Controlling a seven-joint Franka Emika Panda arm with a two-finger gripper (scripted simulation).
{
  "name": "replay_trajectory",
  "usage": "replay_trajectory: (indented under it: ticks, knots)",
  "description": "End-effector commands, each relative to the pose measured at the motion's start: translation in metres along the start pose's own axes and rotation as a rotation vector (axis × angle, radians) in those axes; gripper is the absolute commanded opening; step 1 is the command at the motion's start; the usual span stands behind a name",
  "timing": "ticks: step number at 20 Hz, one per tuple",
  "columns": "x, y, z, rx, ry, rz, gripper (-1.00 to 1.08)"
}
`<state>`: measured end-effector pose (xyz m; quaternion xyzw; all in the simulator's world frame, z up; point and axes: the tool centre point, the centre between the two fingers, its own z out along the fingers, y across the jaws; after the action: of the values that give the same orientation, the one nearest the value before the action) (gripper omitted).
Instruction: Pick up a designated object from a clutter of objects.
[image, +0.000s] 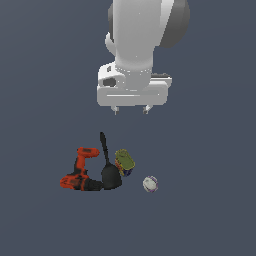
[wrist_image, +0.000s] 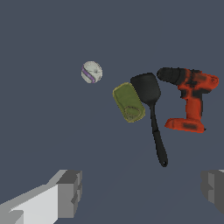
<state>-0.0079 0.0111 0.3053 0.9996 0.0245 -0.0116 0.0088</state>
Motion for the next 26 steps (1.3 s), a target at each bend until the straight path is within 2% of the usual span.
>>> replay_trajectory:
  ticks: [1, 9, 15, 26]
  knots:
    - [0.0, 0.0, 0.0, 0.0, 0.0, 0.0, 1.0]
    - [-0.006, -0.01, 0.013, -0.021, -0.039, -0.065, 1.0]
    - [-0.004, -0.009, 0.015, -0.02, -0.039, -0.068, 1.0]
    - [0.013, 0.02, 0.063, -0.012, -0.027, -0.123, 1.0]
